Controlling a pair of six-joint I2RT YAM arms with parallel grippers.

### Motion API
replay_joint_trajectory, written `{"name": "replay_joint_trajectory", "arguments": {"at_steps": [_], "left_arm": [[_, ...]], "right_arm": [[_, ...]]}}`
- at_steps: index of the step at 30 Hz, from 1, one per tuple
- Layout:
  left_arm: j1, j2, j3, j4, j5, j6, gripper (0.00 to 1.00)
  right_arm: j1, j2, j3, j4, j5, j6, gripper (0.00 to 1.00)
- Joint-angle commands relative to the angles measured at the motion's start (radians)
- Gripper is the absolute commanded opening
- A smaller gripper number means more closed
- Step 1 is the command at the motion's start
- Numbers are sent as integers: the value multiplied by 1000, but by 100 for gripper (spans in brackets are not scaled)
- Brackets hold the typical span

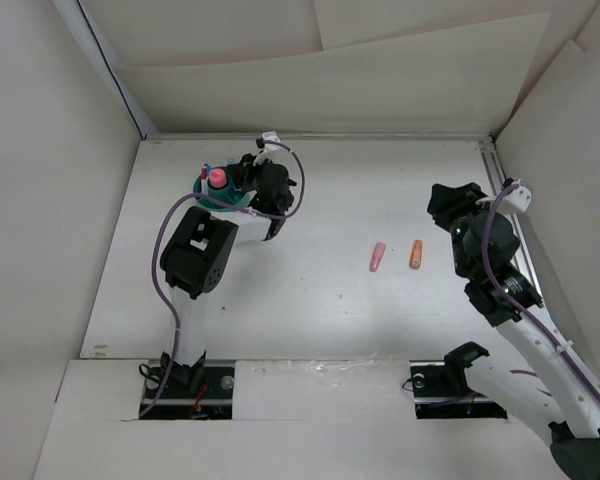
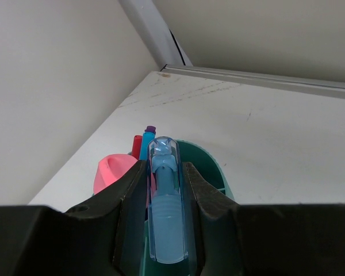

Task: Sort the stationery into containers
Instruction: Place the pen in the storage box.

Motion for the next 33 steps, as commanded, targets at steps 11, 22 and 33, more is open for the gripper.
{"name": "replay_joint_trajectory", "arguments": {"at_steps": [11,22,33], "left_arm": [[0,24,-22,169,-32,84,2],[0,61,-22,179,-41,84,5],[0,80,-12,188,-52,84,23]], "right_arm": [[-7,-13,-10,57,-18,-13,44],[-7,-3,-10,57,-18,-23,44],[-7,-3,-10,57,-18,-23,44]]}}
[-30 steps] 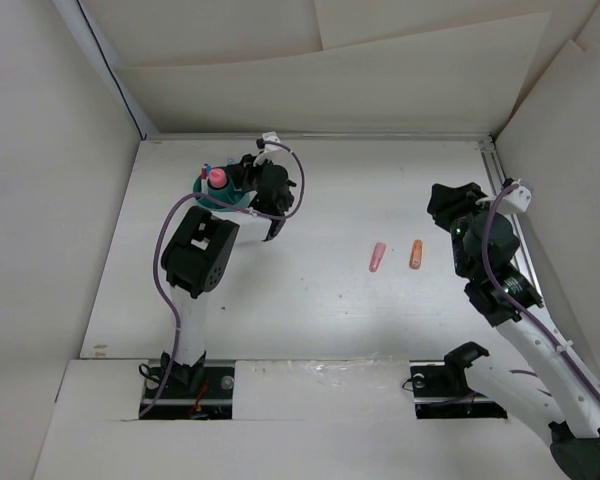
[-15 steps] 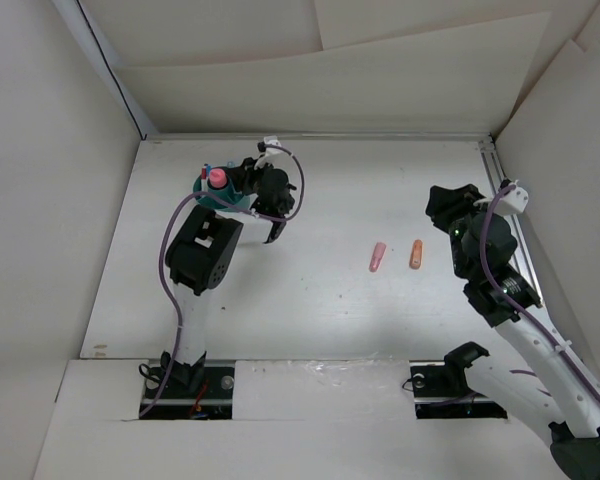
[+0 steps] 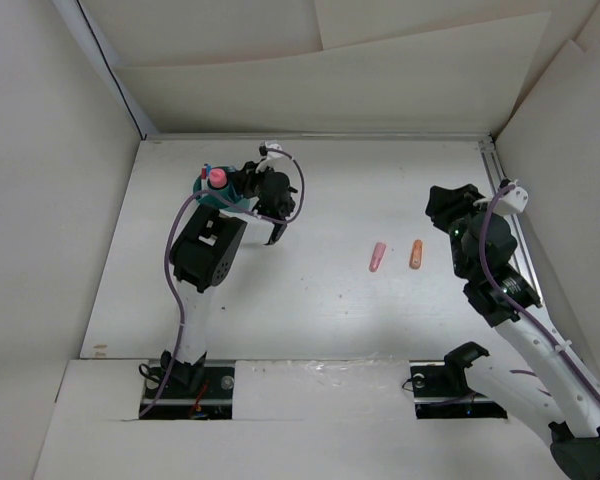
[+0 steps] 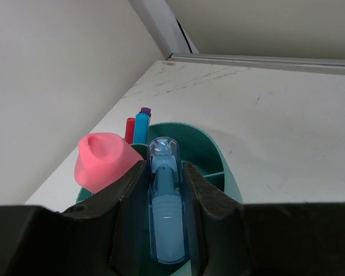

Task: Sort the stationery into containers
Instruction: Place the pen in the storage box, then pick up the pen from the center of the board.

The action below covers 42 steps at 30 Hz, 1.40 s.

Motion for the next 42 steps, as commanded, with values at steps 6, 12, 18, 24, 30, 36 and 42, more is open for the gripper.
{"name": "replay_joint_trajectory", "arguments": {"at_steps": [6,12,18,24,30,36,42], "left_arm": [[0,-31,0,60,-22,6,34],[-19,-87,10,51,-31,6,42],[-75,-194,53,-76,-22,-40,36],[-124,-311,197,-605,136,-520,30],[-200,-337,319,-1058,452,-869,16],[-331,-282,319,-1140,725,-968,4],[-486,-149,380,-1221,748,-940,6]], "right_arm": [[-7,-3,5,56,-17,-15,44],[-7,-3,5,56,-17,-15,44],[-7,-3,5,56,-17,-15,44],[-7,6,5,56,-6,-15,44],[-7,28,5,56,22,-15,9],[-7,48,25,22,54,3,0],[-7,9,25,13,89,23,15]]}}
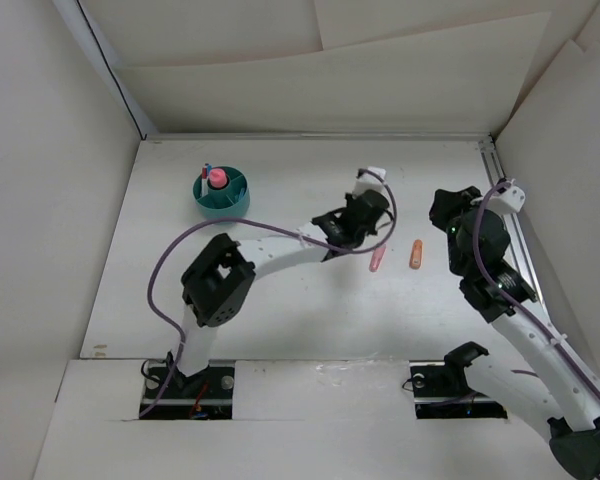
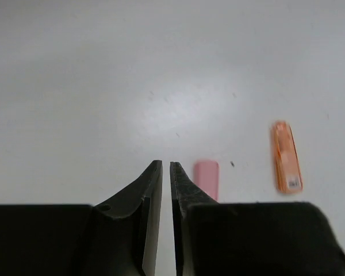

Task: Sort the stationery into containers
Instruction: Pick up the pen from the center of the board.

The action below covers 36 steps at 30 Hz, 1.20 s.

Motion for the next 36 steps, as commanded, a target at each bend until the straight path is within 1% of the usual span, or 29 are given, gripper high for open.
{"name": "replay_joint_trajectory", "arguments": {"at_steps": [1,2,3,4,5,7,11,13,15,19,22,26,29,36], "left_arm": [[-61,40,48,-88,78,-35,8],[-61,50,48,-88,93,-35,11],[-61,63,48,-88,115,-46,17],[-70,64,38,-88,138,-63,20],[-70,74,17,-77,182,-63,23],[-80,74,-12,-59,198,-84,29],[-89,74,-89,-8,238,-85,39],[-89,83,-89,3,238,-85,41],[-89,108,-48,13,250,-85,42],[-89,153,36,-2,261,-75,42],[-89,177,55,-11,261,-75,42],[-89,209,112,-54,194,-56,42],[-89,234,135,-54,144,-46,42],[-89,304,205,-89,104,-26,42]], "right_arm": [[-7,-31,15,17,52,16,22],[-7,-31,14,17,61,16,26],[-7,-43,14,17,61,25,30],[-7,-43,14,7,61,25,35],[-7,-43,14,7,71,25,38],[-7,-52,14,7,71,25,43],[-7,-43,14,7,71,34,46],[-7,-34,14,7,61,34,46],[-7,-25,14,7,52,34,47],[-7,-25,14,7,43,34,48],[-7,-25,14,7,34,34,48],[-7,-25,14,7,34,34,51],[-7,-35,14,18,25,25,52],[-7,-54,-4,27,15,25,55]]}}
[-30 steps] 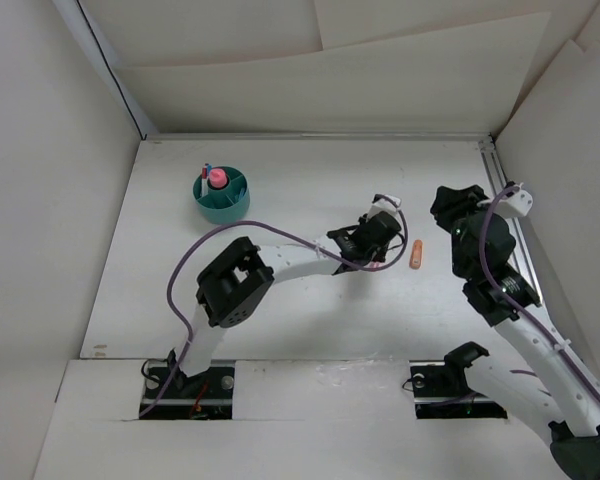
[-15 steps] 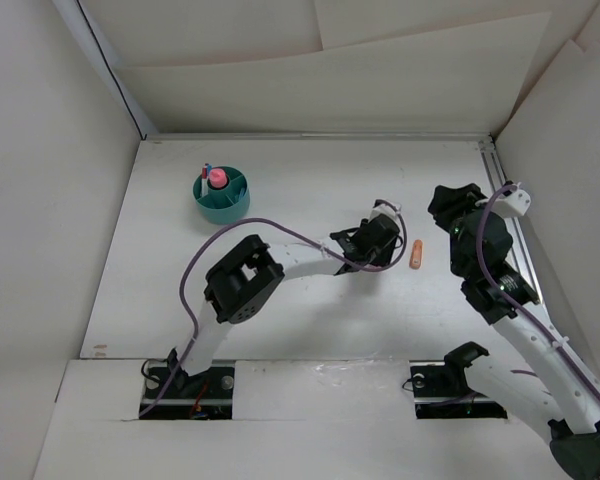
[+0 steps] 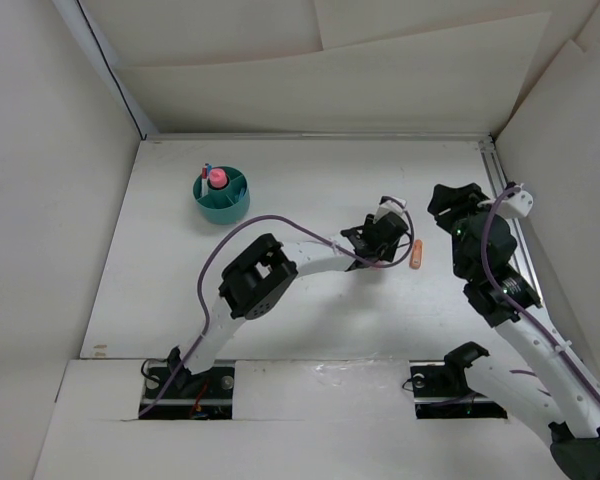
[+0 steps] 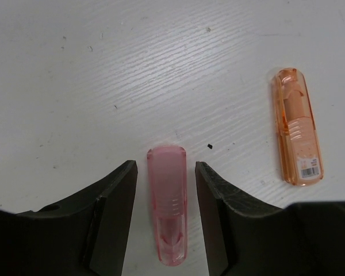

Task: Sort the stationery into containers
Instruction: Pick up the pen from the center of the board, then place the pen in the storage box.

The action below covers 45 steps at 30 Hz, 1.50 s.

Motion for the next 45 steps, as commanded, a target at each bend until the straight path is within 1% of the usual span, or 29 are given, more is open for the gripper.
{"name": "replay_joint_trajectory", "arguments": {"at_steps": [1,7,9,10,12,14,16,17,18,22,23,26,29,31,33,34,36,37,40,41,45], "left_arm": [[-5,10,57,-21,-55,20,42],[-5,39,87,-33,-66,29,41],[-5,50,100,-33,-66,40,36],[-5,62,100,-44,-66,40,36],[-5,78,127,-53,-57,40,32],[-5,87,127,-53,-57,40,24],[-5,87,127,-62,-57,40,12],[-5,87,118,-63,-80,40,3],[-5,70,107,-63,-90,40,0],[-5,-5,34,-27,-155,40,0],[-5,-45,17,-27,-173,40,0],[-5,-114,-67,8,-222,40,0],[46,-210,-150,40,-285,11,0],[101,-299,-192,68,-333,-20,0],[154,-364,-253,100,-345,-31,0],[212,-426,-271,137,-345,-43,0],[275,-477,-308,166,-336,-55,0],[334,-512,-308,178,-336,-64,0],[408,-534,-318,218,-371,-64,0],[446,-534,-318,227,-383,-45,0],[515,-496,-272,275,-436,41,0]], "right_arm": [[-7,-13,-3,32,-11,-2,55],[-7,-13,-3,41,-29,-11,55],[-7,-4,-3,41,-29,-11,55],[-7,-4,-3,41,-29,-11,55],[-7,-4,-3,41,-40,-11,55],[-7,-4,-3,41,-40,-11,55],[-7,-13,-3,41,-40,-11,55],[-7,-13,-3,41,-40,-11,55],[-7,-13,-3,41,-40,-11,55],[-7,-13,-3,41,-40,-11,55],[-7,-13,-3,41,-40,-11,55],[-7,-13,-3,41,-31,-11,55],[-7,-13,-3,41,-31,-11,55],[-7,-13,-3,41,-31,-11,55],[-7,-13,-3,41,-31,-11,55],[-7,-4,-3,41,-31,-11,55],[-7,-4,-3,41,-40,-11,55],[-7,-4,-3,41,-40,-11,55],[-7,-4,-3,41,-49,-11,55],[-7,-4,-3,41,-49,-11,55],[-7,-4,-3,50,-49,-21,55]]}}
